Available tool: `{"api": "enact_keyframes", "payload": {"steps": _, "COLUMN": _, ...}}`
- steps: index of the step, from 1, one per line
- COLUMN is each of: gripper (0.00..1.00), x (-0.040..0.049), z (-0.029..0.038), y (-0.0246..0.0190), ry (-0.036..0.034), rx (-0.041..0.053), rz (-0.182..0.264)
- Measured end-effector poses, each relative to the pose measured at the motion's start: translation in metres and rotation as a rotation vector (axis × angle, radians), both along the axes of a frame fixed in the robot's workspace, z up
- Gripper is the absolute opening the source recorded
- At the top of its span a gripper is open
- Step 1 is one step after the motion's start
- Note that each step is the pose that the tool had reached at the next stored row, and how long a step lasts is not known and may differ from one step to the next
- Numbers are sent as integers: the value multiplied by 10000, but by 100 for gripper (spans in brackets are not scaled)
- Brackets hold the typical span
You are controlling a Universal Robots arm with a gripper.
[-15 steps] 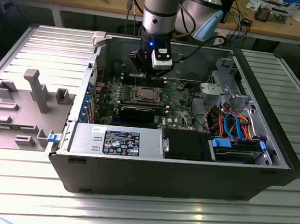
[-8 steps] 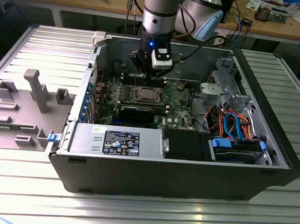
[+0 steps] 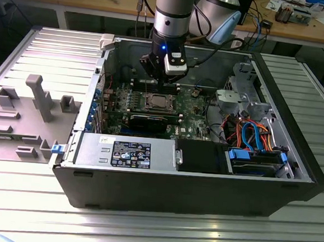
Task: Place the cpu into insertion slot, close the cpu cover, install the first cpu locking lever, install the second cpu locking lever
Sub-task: 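Install the first cpu locking lever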
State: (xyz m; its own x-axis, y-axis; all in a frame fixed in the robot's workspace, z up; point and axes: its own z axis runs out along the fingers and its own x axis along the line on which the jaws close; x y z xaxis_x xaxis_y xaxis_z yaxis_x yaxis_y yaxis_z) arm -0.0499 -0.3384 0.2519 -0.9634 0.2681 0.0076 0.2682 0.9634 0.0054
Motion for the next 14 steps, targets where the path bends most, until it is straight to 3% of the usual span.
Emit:
{"api": "enact_keyframes", "payload": {"steps": 2, "gripper": 11, "x": 0, "z": 0, "y": 0, "ry": 0, "rx": 0, "rz": 667}}
{"api": "enact_keyframes", "payload": {"steps": 9, "gripper": 11, "x": 0, "z": 0, "y": 0, "ry": 1, "rx": 7, "rz": 2128}}
{"api": "enact_keyframes", "payload": {"steps": 10, "gripper": 11, "x": 2, "z": -1, "y": 1, "ry": -9, "rx": 74, "rz": 2178}}
{"api": "enact_keyframes", "payload": {"steps": 11, "gripper": 11, "x": 0, "z": 0, "y": 0, "ry": -32, "rx": 300, "rz": 2252}}
{"api": "enact_keyframes", "payload": {"steps": 12, "gripper": 11, "x": 0, "z": 0, "y": 0, "ry": -43, "rx": 400, "rz": 2285}}
{"api": "enact_keyframes", "payload": {"steps": 14, "gripper": 11, "x": 0, "z": 0, "y": 1, "ry": -46, "rx": 420, "rz": 2293}}
